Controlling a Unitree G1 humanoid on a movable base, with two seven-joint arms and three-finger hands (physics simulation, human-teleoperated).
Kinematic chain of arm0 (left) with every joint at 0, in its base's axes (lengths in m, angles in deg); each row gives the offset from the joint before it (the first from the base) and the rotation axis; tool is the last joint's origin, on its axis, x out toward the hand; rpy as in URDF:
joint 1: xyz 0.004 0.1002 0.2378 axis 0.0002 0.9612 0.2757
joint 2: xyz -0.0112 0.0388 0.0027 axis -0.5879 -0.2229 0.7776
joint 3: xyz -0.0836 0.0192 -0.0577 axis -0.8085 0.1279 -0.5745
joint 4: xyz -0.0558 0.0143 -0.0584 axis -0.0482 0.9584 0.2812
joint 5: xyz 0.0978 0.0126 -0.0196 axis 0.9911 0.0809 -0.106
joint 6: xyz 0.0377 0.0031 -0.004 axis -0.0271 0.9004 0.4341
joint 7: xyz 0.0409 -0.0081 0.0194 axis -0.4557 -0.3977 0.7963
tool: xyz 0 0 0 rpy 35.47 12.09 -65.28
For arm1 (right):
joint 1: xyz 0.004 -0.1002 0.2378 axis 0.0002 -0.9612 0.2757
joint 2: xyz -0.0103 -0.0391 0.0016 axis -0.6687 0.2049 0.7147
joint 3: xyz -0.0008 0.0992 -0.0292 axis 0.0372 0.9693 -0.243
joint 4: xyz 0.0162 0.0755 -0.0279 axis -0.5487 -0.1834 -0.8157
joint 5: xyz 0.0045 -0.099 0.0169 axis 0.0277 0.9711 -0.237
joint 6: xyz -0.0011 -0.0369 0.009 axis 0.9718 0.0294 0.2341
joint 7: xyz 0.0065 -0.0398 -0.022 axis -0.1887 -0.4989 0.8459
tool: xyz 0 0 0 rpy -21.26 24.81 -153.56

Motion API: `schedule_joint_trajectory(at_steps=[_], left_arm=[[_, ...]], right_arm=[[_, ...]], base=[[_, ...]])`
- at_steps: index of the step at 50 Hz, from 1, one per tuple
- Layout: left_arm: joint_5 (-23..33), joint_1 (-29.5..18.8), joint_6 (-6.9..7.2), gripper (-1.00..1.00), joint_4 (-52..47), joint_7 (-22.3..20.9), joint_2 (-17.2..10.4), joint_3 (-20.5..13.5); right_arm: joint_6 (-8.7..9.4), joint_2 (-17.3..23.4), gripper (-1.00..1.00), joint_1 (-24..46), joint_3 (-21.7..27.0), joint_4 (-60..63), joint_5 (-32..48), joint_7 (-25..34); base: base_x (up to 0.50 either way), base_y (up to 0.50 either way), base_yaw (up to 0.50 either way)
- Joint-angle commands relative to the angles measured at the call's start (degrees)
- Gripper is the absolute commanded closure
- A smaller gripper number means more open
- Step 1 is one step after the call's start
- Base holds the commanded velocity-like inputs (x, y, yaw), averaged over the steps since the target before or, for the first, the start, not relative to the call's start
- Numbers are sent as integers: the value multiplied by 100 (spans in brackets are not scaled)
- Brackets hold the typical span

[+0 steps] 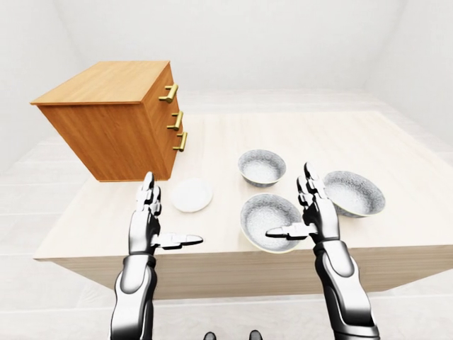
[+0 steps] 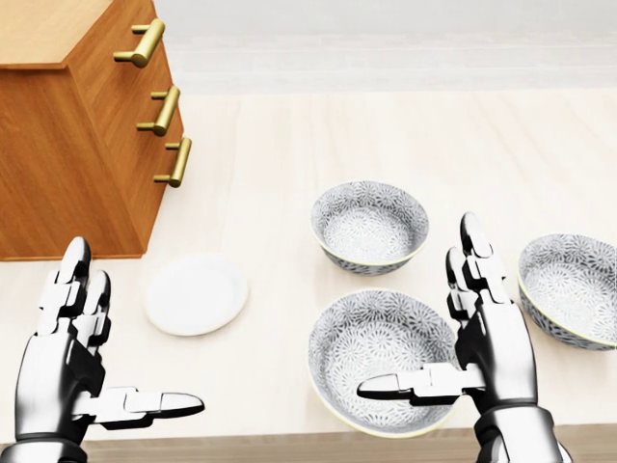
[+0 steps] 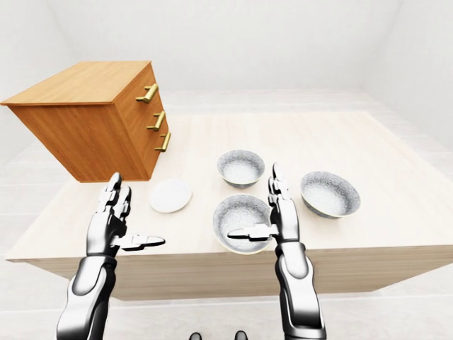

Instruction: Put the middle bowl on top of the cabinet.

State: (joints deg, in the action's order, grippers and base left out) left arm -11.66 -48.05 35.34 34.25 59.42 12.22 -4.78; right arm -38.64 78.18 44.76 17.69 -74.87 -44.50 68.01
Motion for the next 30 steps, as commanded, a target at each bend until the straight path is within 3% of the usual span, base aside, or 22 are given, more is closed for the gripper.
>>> schedule_joint_trajectory(at_steps=[1, 25, 30], left_arm=[[11, -16, -8, -100, 24, -16, -23, -82], [104, 114, -46, -100, -68, -102, -11, -95], [182, 135, -114, -100, -41, -96, 7, -58]], right_arm=[[0, 6, -100, -100, 38, 268, -24, 66], [0, -26, -100, -271, 14, 395, 1, 155], [0, -16, -100, -273, 59, 396, -81, 223]], base=[[0, 50, 0], [0, 50, 0], [0, 1, 0]])
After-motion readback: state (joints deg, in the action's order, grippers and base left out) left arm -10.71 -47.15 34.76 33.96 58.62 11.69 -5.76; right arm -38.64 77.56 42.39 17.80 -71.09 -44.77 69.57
